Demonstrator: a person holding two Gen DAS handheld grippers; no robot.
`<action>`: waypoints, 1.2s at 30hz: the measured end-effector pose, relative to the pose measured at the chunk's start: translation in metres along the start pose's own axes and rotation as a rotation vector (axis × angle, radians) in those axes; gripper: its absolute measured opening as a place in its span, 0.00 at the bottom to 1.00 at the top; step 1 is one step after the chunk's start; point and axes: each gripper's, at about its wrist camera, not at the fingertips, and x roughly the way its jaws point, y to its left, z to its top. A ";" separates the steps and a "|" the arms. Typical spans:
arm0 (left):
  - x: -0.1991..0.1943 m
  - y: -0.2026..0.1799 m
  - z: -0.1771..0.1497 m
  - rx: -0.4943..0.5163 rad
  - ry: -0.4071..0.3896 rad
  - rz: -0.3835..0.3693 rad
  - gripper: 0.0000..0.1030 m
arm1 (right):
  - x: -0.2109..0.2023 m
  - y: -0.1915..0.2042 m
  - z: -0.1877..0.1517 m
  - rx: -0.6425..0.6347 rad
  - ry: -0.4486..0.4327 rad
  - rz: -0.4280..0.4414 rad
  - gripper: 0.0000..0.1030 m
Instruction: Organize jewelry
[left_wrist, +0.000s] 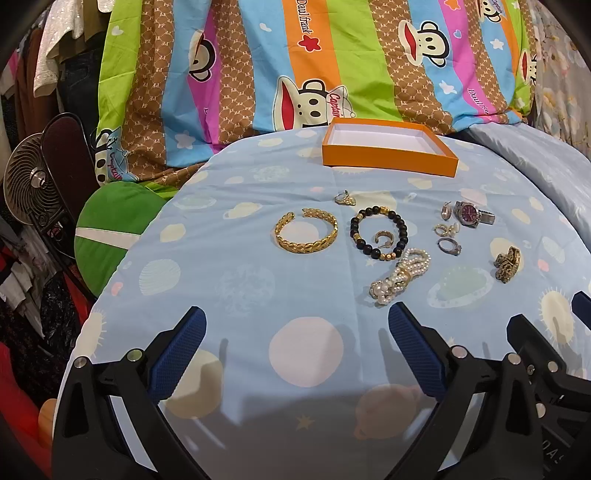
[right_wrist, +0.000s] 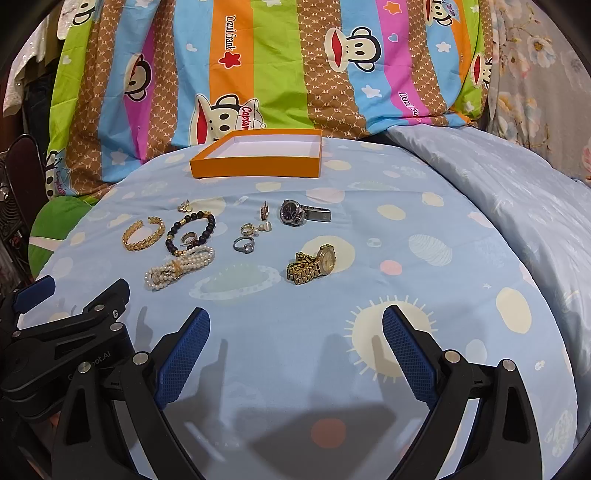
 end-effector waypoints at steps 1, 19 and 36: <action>0.000 0.000 0.000 0.000 0.000 0.000 0.94 | 0.000 0.000 0.000 0.000 0.000 0.001 0.90; -0.001 0.000 0.001 0.000 0.001 0.000 0.93 | 0.000 0.000 0.000 -0.001 0.000 0.000 0.90; -0.001 0.000 0.001 0.001 0.000 0.001 0.92 | -0.001 -0.001 -0.001 0.000 -0.001 -0.001 0.90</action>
